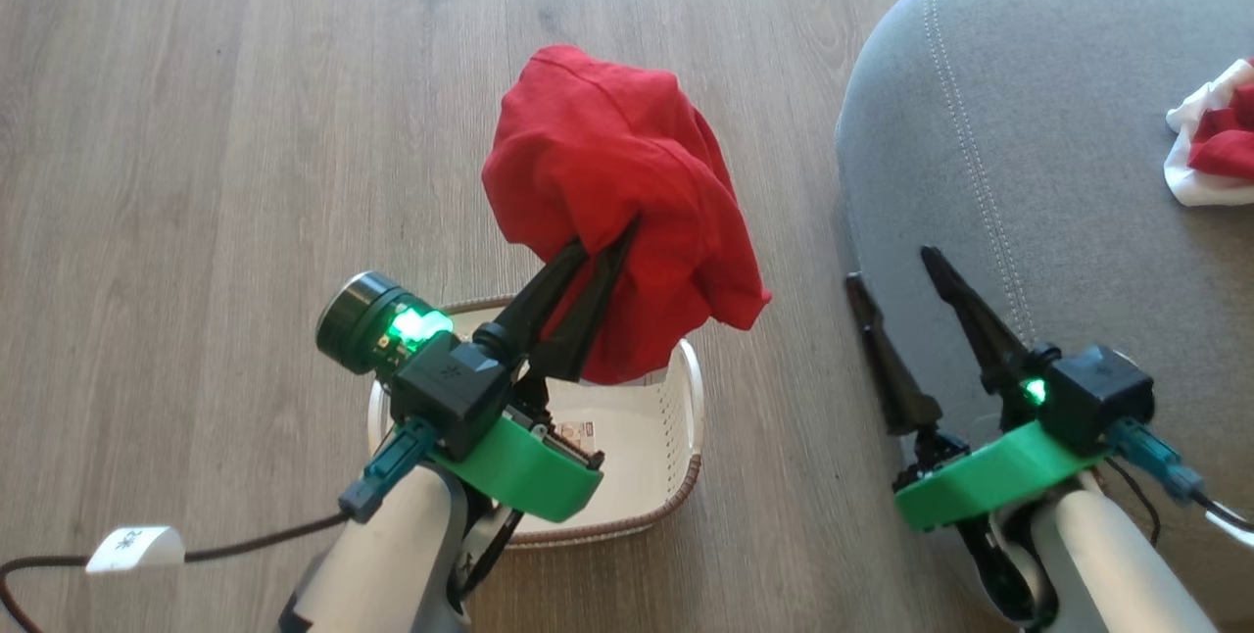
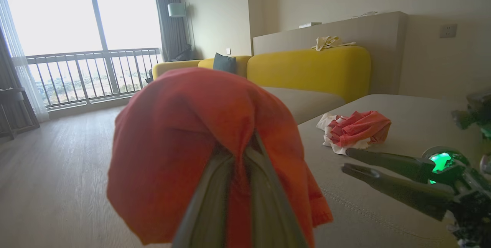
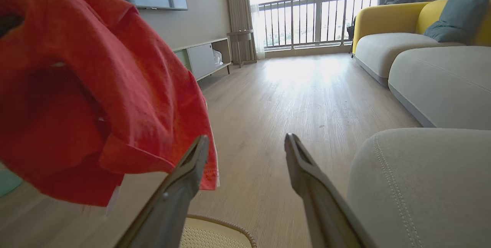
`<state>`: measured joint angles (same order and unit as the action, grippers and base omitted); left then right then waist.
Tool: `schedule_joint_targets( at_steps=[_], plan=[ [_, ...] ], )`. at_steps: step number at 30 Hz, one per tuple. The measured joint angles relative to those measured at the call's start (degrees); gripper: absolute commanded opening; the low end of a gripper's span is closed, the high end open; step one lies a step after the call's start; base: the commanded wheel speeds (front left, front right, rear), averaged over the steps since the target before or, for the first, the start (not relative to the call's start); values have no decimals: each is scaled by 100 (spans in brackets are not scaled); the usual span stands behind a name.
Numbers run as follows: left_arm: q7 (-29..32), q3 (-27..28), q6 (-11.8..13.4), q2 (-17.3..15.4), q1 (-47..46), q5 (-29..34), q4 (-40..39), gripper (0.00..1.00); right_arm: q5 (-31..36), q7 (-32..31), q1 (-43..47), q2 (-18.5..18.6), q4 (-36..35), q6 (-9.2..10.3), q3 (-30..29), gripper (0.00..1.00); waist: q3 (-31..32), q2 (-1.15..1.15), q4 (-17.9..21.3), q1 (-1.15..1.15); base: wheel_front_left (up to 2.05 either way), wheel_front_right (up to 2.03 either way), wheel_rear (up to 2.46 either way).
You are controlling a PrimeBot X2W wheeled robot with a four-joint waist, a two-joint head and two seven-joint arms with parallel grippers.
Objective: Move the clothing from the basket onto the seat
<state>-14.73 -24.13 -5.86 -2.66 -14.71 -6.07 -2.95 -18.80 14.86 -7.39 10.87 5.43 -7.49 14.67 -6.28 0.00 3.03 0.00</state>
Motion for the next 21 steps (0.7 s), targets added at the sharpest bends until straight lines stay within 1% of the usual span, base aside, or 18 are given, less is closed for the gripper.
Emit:
schedule_joint_targets(
  at_steps=[6,9,11,12,13,18,21],
  plan=[
    [0,5,1,-1,-19,0,1,0,-169,1,-10,561,-736,-1,754,100,-49,0,-6,0,0,0,0],
    [0,5,5,-1,-24,10,5,0,-398,1,-14,695,-957,-1,1013,100,-66,0,-11,0,0,0,0],
    [0,3,8,-1,-30,10,5,0,-411,1,-19,842,-1085,-1,1203,100,-79,0,-22,0,0,0,0],
    [0,3,8,-1,-30,10,5,0,-411,1,-19,842,-1085,-1,1203,100,-79,0,-22,0,0,0,0],
    [0,3,9,-1,-30,10,10,0,-402,1,-29,966,-1149,-1,1359,100,-90,0,-32,0,0,0,0],
    [0,1,8,-1,-31,19,14,0,-387,1,-39,1057,-1220,-1,1534,100,-102,0,-52,0,0,0,0],
    [0,1,8,-1,-31,46,18,0,-343,1,-40,1058,-1224,-1,1537,100,-107,0,-67,0,0,0,0]
  ],
)
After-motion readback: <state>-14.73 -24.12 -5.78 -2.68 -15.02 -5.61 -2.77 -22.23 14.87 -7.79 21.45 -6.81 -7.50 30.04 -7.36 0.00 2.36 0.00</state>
